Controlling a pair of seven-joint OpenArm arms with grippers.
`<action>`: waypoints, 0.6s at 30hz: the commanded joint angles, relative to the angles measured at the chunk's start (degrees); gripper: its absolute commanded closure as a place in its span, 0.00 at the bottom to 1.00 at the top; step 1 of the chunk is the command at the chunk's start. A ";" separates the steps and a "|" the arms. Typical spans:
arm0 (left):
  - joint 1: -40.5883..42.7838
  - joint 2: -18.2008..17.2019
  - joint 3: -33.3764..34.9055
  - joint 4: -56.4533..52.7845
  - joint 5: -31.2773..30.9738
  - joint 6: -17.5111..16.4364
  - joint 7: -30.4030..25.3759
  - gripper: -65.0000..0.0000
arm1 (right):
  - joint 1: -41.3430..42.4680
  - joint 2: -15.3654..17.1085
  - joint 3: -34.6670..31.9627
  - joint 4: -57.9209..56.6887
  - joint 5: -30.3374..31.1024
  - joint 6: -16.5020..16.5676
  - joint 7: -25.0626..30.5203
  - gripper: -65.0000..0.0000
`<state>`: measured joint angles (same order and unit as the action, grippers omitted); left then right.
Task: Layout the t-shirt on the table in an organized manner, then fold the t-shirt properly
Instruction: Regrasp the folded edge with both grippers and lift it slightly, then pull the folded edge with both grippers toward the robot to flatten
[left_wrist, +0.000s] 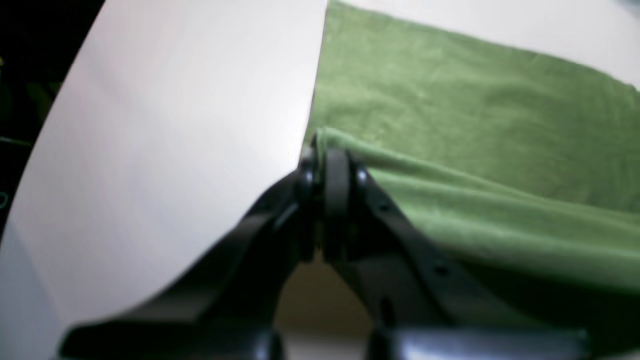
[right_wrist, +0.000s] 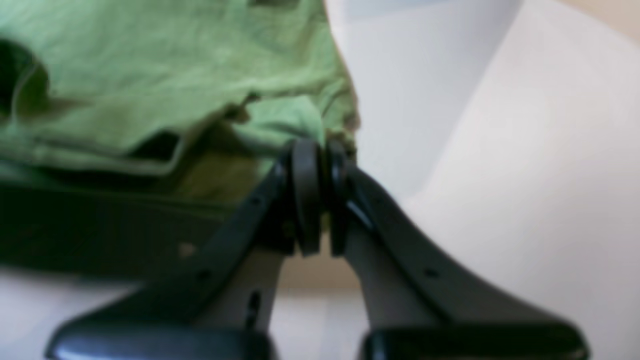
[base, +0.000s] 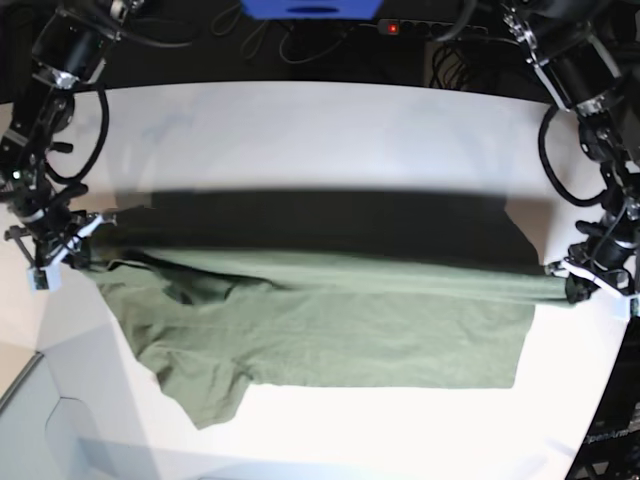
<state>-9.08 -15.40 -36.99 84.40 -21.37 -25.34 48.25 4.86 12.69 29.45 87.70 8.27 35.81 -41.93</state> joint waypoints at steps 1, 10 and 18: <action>-2.04 -1.17 -0.24 -0.58 -0.04 0.33 -1.00 1.00 | 2.30 1.86 -0.13 -0.80 -0.23 -0.69 0.57 1.00; -4.06 -1.52 -0.24 -6.91 -0.04 0.07 -1.26 1.00 | 4.68 2.92 -0.57 -4.05 -0.32 -0.69 0.39 1.00; -3.18 -1.52 -0.59 -6.55 -0.04 -0.11 -1.00 1.00 | 2.65 2.83 -0.49 -3.70 -0.23 -0.69 0.39 1.00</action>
<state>-11.38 -15.55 -37.08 76.66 -21.17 -25.61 48.82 7.01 14.44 28.47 82.94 7.97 35.77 -42.35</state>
